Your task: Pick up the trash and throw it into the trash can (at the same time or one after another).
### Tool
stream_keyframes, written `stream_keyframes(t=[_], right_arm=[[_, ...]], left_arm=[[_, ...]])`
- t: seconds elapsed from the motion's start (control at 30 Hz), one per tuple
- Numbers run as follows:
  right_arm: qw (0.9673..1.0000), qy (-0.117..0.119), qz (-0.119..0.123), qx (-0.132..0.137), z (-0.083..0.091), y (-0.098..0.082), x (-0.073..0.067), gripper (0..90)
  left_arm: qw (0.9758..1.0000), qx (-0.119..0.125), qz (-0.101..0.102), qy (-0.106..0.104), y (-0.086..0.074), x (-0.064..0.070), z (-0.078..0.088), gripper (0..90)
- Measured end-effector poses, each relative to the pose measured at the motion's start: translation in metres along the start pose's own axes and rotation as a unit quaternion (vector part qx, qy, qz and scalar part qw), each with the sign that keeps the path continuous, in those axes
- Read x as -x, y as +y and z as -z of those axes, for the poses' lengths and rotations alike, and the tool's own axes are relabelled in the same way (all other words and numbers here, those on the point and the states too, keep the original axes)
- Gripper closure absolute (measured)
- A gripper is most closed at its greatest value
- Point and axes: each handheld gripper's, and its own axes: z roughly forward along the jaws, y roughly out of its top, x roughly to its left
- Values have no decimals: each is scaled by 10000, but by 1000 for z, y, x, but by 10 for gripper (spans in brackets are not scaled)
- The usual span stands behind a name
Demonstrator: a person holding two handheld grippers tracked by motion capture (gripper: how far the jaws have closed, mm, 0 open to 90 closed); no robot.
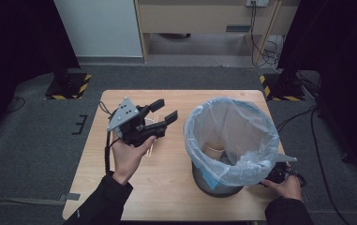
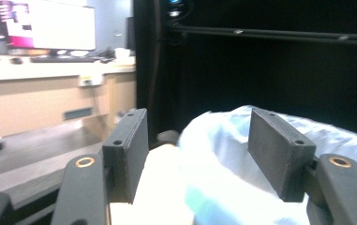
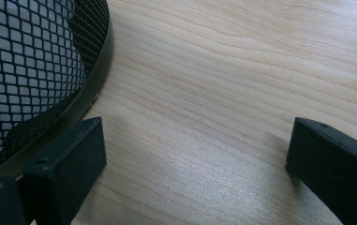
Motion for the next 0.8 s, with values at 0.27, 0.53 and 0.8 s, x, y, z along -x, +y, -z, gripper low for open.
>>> stream_keyframes(t=[0.27, 0.53, 0.8], right_arm=[[10000, -1, 1, 0, 0, 0, 0, 50], [10000, -3, 1, 1, 0, 0, 0, 51], [10000, 1, 3, 1, 0, 0, 0, 50]], left_arm=[[9982, -329, 130, 474, -26, -30, 11, 352], [9931, -836, 224, 786, -61, -53, 1, 348], [9854, -1288, 342, 1056, -97, -74, -12, 348]])
